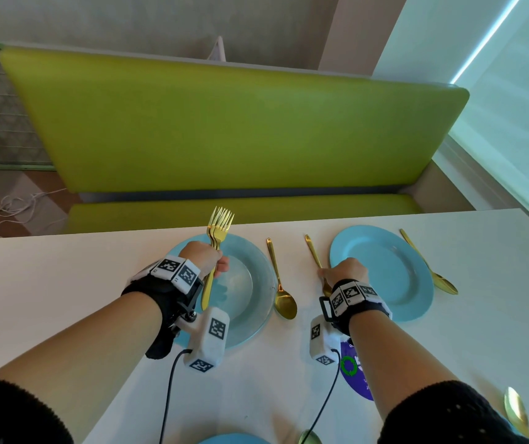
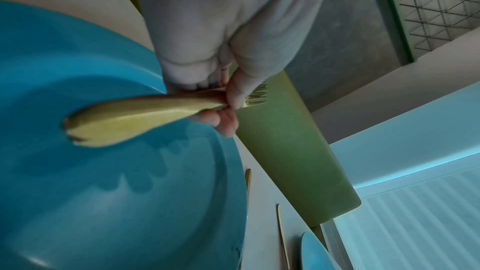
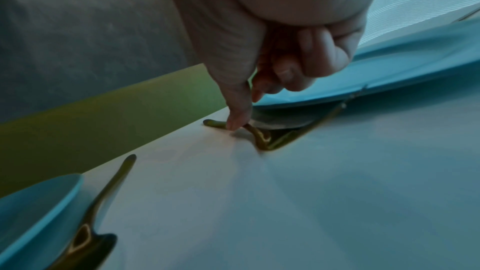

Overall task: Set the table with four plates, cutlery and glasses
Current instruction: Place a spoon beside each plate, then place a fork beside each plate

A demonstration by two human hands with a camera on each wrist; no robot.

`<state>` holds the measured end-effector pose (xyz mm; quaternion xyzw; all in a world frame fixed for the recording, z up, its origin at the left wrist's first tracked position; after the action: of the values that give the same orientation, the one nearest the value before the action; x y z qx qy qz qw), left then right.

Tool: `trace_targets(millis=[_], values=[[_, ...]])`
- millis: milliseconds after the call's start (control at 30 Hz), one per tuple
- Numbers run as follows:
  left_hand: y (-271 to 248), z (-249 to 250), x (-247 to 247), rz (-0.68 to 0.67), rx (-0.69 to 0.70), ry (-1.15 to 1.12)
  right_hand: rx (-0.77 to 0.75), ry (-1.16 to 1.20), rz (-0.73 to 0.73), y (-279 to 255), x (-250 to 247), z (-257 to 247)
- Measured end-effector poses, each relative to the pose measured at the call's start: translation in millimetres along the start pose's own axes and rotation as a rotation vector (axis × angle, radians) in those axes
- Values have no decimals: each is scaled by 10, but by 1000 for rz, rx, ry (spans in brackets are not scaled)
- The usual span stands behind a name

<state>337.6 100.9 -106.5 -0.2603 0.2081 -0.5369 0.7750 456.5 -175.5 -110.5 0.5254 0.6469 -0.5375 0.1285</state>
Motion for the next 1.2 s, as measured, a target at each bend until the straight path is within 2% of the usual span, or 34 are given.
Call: trace_targets(millis=[633, 800, 867, 1000, 1200], values=[[47, -75, 15, -15, -14, -12, 17, 47, 21, 18, -37, 92], [-30, -104, 13, -36, -26, -9, -37, 23, 21, -30, -27, 63], [-112, -107, 5, -35, -33, 4, -102, -25, -9, -131, 8, -32], [-346, -61, -23, -33, -22, 72, -325, 0, -89, -525, 132, -249], [-753, -70, -8, -127, 9, 151, -596, -141, -127, -1321, 348, -573]])
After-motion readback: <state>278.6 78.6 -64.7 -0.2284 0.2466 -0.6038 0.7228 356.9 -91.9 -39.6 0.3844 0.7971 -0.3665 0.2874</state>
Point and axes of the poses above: each hand's wrist, its own y-axis towards the middle knuckle, its own x-axis out of the palm, z = x × y, the point moved 7 cm from there along y, towards the middle knuckle, and after that the axes turned 12 degrees about -z, right-handed, at the moved point
